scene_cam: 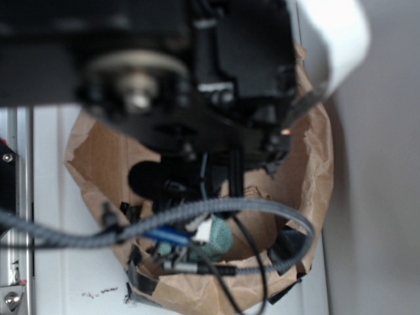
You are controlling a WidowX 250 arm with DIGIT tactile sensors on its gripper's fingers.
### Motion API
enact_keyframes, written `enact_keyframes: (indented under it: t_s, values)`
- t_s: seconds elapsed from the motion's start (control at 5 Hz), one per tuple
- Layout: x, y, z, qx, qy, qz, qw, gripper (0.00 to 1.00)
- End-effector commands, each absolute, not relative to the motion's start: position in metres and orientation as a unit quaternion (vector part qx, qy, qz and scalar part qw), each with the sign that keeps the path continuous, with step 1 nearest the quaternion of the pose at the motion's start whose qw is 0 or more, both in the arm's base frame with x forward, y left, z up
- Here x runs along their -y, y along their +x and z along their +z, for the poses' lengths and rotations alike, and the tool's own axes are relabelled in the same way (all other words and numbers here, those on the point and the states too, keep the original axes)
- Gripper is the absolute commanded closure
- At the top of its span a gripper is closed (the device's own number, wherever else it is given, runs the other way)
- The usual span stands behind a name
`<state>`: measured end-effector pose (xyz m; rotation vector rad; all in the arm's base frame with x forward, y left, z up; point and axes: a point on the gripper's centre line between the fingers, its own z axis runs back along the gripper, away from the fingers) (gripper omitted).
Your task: Grab the blue cloth.
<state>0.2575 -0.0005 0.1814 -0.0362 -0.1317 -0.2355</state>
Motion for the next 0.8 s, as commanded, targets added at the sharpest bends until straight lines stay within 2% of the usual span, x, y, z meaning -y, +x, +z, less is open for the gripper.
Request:
enact_keyframes:
  t_s: [0.0, 0.2, 0.4, 0.6]
  values:
    - [-0.010, 0.256, 0.121, 0.042, -0.008, -0.144, 0.989, 0.00]
    - [0.015, 0.254, 0.113, 0.035, -0.073, -0.204, 0.976, 0.00]
    - [0.031, 0.260, 0.100, 0.041, -0.073, -0.222, 0.971, 0.00]
    - [0.041, 0.265, 0.072, 0.024, -0.068, -0.236, 0.969, 0.00]
